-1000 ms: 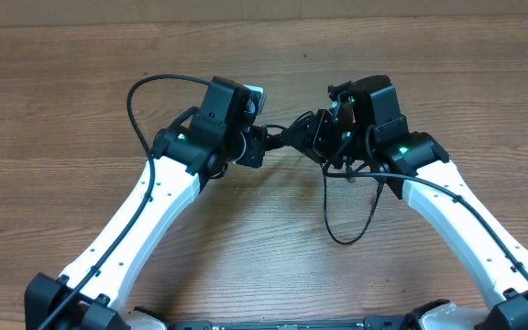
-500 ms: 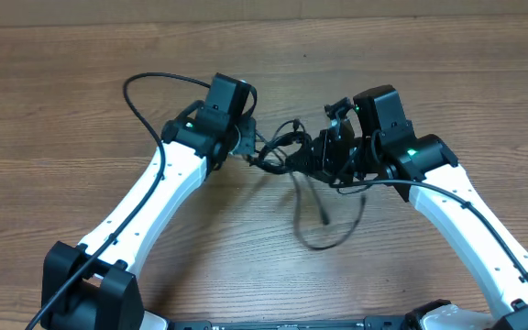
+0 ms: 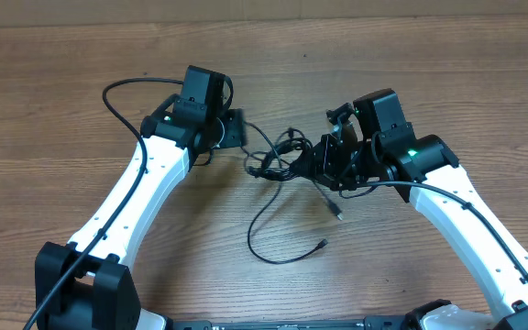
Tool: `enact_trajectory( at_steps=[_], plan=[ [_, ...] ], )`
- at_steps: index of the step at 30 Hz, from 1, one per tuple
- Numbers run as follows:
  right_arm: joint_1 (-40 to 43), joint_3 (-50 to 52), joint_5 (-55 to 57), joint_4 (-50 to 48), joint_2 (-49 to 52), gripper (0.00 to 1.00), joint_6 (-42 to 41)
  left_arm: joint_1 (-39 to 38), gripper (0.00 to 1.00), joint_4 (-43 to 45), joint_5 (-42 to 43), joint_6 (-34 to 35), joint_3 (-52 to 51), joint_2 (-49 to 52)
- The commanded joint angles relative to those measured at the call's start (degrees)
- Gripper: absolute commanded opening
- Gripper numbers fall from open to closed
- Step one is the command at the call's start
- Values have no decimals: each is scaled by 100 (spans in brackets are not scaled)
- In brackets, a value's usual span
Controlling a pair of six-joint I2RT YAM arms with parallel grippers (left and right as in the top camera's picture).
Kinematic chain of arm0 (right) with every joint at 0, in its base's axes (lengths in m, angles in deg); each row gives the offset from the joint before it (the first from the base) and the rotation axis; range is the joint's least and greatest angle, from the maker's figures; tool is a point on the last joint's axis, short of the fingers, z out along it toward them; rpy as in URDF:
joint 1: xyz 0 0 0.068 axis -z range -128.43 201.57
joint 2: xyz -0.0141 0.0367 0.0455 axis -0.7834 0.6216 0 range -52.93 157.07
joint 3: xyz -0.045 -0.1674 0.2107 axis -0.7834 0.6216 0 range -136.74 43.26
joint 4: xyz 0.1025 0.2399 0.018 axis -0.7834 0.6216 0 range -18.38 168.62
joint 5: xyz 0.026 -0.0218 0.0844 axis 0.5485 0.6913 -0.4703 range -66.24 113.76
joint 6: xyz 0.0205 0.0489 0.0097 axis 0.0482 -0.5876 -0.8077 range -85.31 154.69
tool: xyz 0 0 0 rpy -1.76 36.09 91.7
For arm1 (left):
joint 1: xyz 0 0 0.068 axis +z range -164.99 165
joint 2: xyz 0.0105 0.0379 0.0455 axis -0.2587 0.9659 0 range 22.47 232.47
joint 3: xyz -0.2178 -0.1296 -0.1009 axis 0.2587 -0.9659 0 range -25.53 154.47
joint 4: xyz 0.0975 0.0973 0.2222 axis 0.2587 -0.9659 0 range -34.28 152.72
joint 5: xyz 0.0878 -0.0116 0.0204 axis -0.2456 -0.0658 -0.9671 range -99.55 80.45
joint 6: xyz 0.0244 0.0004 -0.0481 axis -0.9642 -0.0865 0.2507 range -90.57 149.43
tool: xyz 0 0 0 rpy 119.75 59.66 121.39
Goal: Untangle cables
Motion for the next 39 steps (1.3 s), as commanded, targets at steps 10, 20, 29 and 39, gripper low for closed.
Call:
enact_trajectory(
  at_steps=[10,20,29,39],
  plan=[
    [-15,-74,1309,0,-195,4,-1368,17,93,-481,2205,-1910,26,39],
    [107,-74,1311,199,-195,4,-1648,7,73,-988,3097,-3045,24,39],
    [133,-74,564,223,-195,4,-1685,-389,64,-857,2769,-3119,2,39],
    [133,-74,-531,229,-195,4,-1580,-667,51,-675,1517,-2511,-31,39]
  ],
)
